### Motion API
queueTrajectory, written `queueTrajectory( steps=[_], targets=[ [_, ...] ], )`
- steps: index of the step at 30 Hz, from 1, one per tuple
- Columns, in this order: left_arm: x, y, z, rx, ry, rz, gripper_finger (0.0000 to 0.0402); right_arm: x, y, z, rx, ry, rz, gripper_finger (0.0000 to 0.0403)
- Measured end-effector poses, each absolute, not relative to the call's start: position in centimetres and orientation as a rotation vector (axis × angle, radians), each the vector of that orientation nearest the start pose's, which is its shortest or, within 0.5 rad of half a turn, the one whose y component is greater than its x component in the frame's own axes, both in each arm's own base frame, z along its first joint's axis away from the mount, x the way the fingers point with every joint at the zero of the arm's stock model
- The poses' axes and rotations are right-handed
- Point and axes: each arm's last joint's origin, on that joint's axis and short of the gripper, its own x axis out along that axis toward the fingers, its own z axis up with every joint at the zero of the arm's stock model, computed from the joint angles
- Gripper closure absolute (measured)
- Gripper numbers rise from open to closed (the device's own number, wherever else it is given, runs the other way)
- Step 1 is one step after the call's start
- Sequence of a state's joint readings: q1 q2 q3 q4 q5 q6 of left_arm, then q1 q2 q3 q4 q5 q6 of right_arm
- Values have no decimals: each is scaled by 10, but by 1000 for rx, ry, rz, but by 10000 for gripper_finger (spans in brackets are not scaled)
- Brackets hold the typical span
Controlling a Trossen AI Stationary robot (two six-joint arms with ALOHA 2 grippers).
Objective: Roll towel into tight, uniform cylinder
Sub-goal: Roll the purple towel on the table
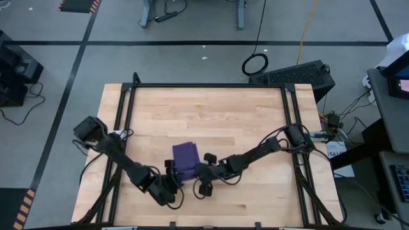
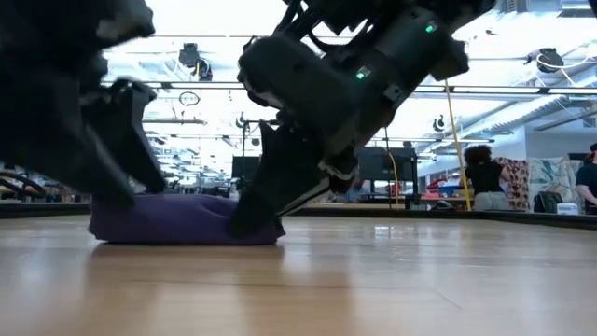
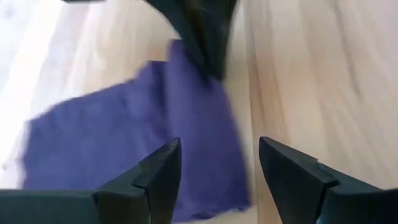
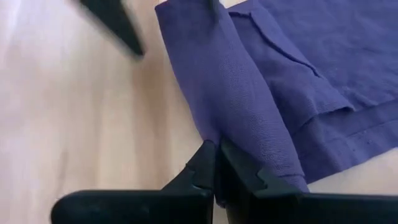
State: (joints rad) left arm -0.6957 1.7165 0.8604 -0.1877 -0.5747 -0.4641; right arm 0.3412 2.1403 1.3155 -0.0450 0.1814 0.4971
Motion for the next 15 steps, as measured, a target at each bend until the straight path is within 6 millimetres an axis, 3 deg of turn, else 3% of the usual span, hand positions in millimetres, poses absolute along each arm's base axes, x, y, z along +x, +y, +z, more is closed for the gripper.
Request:
queueTrajectory(
  steps=[6,10,15],
  targets=[
    [252,-190,111,192,881,121,182,416,129,113,259,856,-54,395],
    [254,-188,105,170,902,157,190,416,129,117,205,849,-28,394],
    [250,-180,105,161,953,208,250,407,139,134,11,844,55,364]
  ],
)
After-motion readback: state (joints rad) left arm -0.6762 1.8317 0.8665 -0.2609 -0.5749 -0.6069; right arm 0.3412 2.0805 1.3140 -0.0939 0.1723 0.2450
